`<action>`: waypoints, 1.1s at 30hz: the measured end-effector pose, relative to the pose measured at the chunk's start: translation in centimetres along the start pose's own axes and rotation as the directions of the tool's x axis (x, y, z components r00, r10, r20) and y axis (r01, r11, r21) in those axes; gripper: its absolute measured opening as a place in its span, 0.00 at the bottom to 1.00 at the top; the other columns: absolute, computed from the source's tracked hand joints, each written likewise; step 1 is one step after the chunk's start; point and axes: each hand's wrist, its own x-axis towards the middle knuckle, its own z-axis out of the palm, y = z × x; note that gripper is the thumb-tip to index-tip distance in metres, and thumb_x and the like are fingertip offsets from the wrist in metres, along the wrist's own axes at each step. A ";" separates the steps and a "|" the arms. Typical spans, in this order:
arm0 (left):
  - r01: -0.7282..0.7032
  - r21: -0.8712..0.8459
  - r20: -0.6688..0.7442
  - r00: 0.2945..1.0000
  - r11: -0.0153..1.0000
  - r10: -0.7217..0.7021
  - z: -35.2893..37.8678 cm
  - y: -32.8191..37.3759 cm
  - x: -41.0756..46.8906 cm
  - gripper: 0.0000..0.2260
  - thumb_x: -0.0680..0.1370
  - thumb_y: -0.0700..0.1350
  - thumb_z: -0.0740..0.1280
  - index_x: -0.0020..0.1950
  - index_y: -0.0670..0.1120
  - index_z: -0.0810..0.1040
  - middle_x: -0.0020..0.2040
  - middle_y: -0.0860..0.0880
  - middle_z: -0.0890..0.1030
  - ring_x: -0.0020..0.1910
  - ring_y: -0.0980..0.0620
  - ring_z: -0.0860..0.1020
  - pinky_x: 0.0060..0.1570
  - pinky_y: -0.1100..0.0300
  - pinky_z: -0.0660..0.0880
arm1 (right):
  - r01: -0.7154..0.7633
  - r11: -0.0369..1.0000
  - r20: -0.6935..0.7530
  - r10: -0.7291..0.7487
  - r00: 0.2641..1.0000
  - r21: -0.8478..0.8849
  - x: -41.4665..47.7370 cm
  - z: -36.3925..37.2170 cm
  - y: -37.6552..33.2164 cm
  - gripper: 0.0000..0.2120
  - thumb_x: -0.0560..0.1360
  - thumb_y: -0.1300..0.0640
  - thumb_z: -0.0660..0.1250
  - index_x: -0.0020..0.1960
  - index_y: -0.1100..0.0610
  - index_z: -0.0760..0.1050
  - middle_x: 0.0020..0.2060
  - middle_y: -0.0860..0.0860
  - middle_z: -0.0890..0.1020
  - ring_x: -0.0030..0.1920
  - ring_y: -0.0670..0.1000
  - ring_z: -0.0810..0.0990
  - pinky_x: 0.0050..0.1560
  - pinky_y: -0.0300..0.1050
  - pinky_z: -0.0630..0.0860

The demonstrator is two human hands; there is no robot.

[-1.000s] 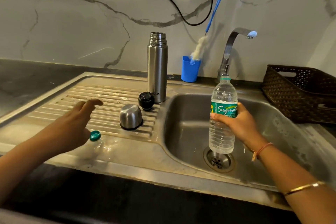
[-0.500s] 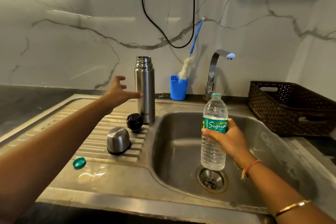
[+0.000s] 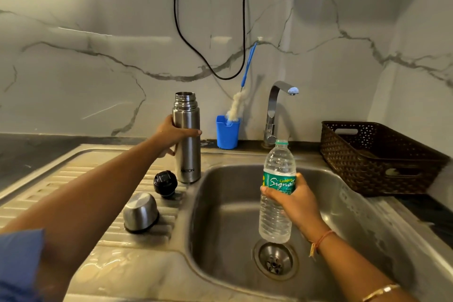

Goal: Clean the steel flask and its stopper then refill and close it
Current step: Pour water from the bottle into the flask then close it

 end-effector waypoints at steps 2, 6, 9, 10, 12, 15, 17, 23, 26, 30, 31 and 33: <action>-0.031 -0.007 -0.021 0.999 0.999 0.031 0.9 0.3 -0.4 0.35 0.69 0.45 0.76 0.70 0.49 0.62 0.61 0.46 0.72 0.62 0.42 0.72 0.56 0.39 0.73 | -0.008 1.000 -0.013 0.008 1.000 0.004 0.2 0.0 0.1 0.21 0.63 0.54 0.79 0.50 0.50 0.72 0.42 0.46 0.81 0.41 0.45 0.80 0.37 0.38 0.74; -0.064 -0.095 -0.026 0.998 0.993 0.062 4.2 1.0 -1.8 0.33 0.68 0.45 0.77 0.67 0.50 0.64 0.56 0.50 0.72 0.55 0.48 0.72 0.53 0.43 0.75 | -0.025 1.000 -0.060 0.026 0.998 0.012 0.7 -0.4 0.4 0.23 0.62 0.54 0.79 0.52 0.52 0.73 0.43 0.47 0.82 0.42 0.48 0.81 0.40 0.42 0.76; -0.060 -0.184 -0.015 0.998 0.981 0.058 7.5 0.5 -3.5 0.30 0.66 0.44 0.78 0.62 0.51 0.67 0.56 0.49 0.75 0.52 0.49 0.75 0.46 0.50 0.76 | -0.024 1.000 -0.107 0.022 0.994 -0.017 1.1 -1.1 0.6 0.23 0.61 0.53 0.80 0.52 0.52 0.73 0.43 0.48 0.82 0.42 0.48 0.82 0.43 0.46 0.78; -0.048 -0.217 -0.005 0.999 0.975 0.048 8.7 0.0 -4.1 0.30 0.65 0.43 0.78 0.63 0.50 0.68 0.56 0.49 0.76 0.52 0.49 0.76 0.46 0.50 0.76 | -0.018 0.999 -0.122 0.013 0.992 -0.038 1.2 -1.5 0.5 0.23 0.61 0.53 0.80 0.52 0.52 0.73 0.43 0.47 0.82 0.42 0.48 0.81 0.42 0.44 0.77; -0.017 -0.244 0.020 1.000 0.970 0.022 10.9 -1.4 -5.6 0.31 0.65 0.42 0.78 0.64 0.49 0.68 0.56 0.49 0.77 0.52 0.49 0.76 0.48 0.51 0.76 | 0.006 0.995 -0.143 -0.020 0.990 -0.101 1.2 -2.3 0.3 0.23 0.62 0.53 0.79 0.52 0.52 0.73 0.43 0.46 0.81 0.41 0.46 0.80 0.39 0.41 0.74; -0.026 -0.153 0.041 0.999 0.988 0.033 13.7 -3.9 -7.3 0.33 0.63 0.42 0.79 0.62 0.51 0.66 0.57 0.49 0.77 0.54 0.49 0.77 0.56 0.48 0.76 | 0.055 0.972 -0.151 -0.092 0.984 -0.229 1.4 -3.4 0.2 0.23 0.63 0.52 0.78 0.54 0.53 0.72 0.44 0.47 0.80 0.43 0.48 0.80 0.41 0.42 0.73; -0.026 -0.098 0.072 0.997 0.995 0.033 14.6 -4.9 -8.1 0.35 0.62 0.41 0.80 0.63 0.50 0.66 0.57 0.49 0.77 0.56 0.49 0.77 0.58 0.48 0.75 | 0.084 0.937 -0.152 -0.143 0.978 -0.339 1.4 -3.8 0.1 0.24 0.64 0.50 0.78 0.54 0.52 0.72 0.45 0.47 0.81 0.44 0.50 0.80 0.43 0.44 0.75; -0.155 0.140 0.182 0.975 0.978 0.129 14.4 -5.9 -9.0 0.33 0.63 0.45 0.80 0.60 0.53 0.65 0.52 0.55 0.74 0.51 0.55 0.73 0.50 0.61 0.71 | 0.135 0.804 -0.103 -0.237 0.966 -0.580 1.8 -4.4 0.2 0.22 0.64 0.50 0.77 0.53 0.53 0.73 0.47 0.50 0.82 0.47 0.53 0.80 0.44 0.46 0.76; -0.212 0.220 0.216 0.962 0.952 0.164 14.1 -6.4 -9.0 0.33 0.61 0.47 0.81 0.58 0.55 0.65 0.52 0.57 0.74 0.52 0.56 0.74 0.50 0.62 0.70 | 0.192 0.725 -0.051 -0.299 0.953 -0.661 2.2 -4.2 0.7 0.23 0.63 0.49 0.76 0.55 0.52 0.74 0.47 0.50 0.82 0.48 0.54 0.80 0.45 0.50 0.78; -0.218 0.252 0.206 0.964 0.943 0.168 14.1 -6.9 -8.7 0.34 0.61 0.49 0.81 0.60 0.53 0.66 0.56 0.55 0.76 0.52 0.57 0.73 0.51 0.61 0.71 | 0.265 0.600 0.042 -0.358 0.933 -0.755 2.5 -4.1 1.3 0.28 0.63 0.49 0.74 0.61 0.50 0.72 0.51 0.50 0.81 0.52 0.55 0.79 0.49 0.52 0.78; -0.219 0.260 0.200 0.965 0.941 0.170 14.1 -6.9 -8.7 0.34 0.61 0.49 0.81 0.60 0.53 0.66 0.57 0.54 0.77 0.52 0.57 0.73 0.51 0.61 0.71 | 0.273 0.577 0.053 -0.368 0.928 -0.770 2.6 -4.1 1.3 0.29 0.63 0.50 0.73 0.62 0.50 0.71 0.51 0.51 0.81 0.52 0.56 0.79 0.49 0.52 0.77; -0.223 0.275 0.197 0.965 0.935 0.172 14.1 -6.9 -8.8 0.34 0.61 0.49 0.81 0.59 0.54 0.66 0.57 0.54 0.77 0.51 0.57 0.73 0.50 0.62 0.71 | 0.271 0.541 0.059 -0.377 0.924 -0.796 2.6 -4.1 1.3 0.30 0.63 0.51 0.73 0.64 0.51 0.71 0.52 0.52 0.80 0.53 0.58 0.78 0.51 0.52 0.76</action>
